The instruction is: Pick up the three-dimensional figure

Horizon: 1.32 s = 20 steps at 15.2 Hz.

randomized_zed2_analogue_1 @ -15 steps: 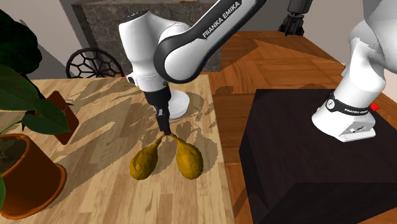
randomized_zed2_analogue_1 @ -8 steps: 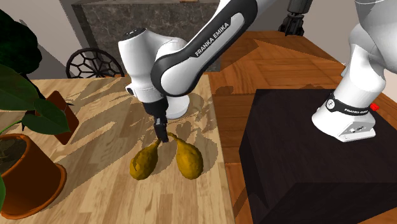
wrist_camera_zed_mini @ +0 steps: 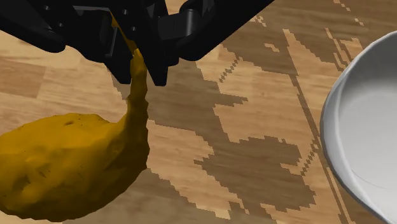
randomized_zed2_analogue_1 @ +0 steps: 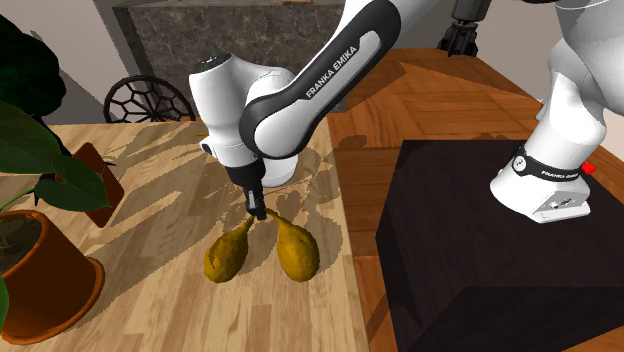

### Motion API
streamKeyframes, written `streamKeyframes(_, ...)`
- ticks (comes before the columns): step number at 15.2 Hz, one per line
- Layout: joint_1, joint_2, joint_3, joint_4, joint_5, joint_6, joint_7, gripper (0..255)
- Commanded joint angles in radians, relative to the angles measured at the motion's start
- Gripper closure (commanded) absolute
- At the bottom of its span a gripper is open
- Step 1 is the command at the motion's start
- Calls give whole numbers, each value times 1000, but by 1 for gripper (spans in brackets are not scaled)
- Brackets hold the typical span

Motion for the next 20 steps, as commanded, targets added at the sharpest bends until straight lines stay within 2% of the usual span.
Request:
streamKeyframes(1,0,1,0,0,0,1,0,255)
streamKeyframes(5,0,-1,0,0,0,0,0,255)
streamKeyframes(20,-4,-122,4,11,4,-132,3,255)
